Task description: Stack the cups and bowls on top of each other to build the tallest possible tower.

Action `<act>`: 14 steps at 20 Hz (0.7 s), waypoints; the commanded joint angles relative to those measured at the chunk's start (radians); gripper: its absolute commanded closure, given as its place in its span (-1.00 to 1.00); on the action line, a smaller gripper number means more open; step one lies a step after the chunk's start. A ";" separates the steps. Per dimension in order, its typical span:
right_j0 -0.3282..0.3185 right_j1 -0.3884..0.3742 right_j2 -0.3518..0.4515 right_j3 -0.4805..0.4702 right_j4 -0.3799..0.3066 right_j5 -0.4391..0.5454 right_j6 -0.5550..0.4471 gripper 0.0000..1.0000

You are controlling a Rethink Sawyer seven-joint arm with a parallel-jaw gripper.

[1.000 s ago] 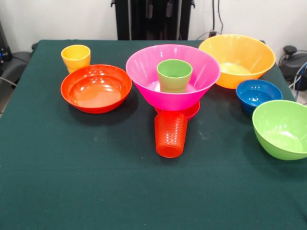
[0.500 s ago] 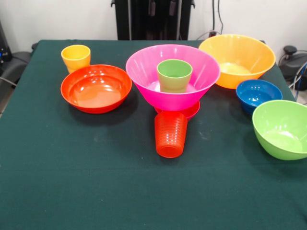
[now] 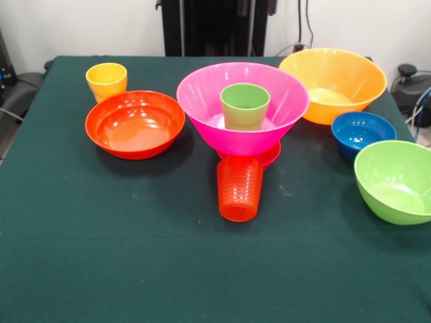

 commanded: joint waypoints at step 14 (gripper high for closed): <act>0.139 0.064 -0.058 -0.249 0.039 0.024 0.047 -1.00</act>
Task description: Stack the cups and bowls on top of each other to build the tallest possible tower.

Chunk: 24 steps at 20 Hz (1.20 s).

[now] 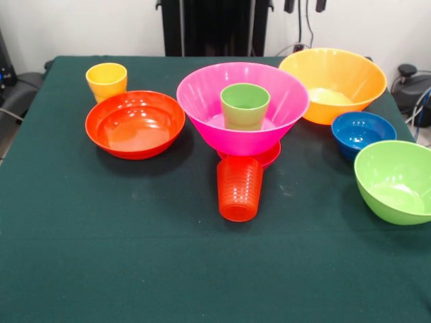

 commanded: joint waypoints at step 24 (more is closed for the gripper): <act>-0.117 0.101 0.044 -0.176 -0.081 0.096 -0.072 -1.00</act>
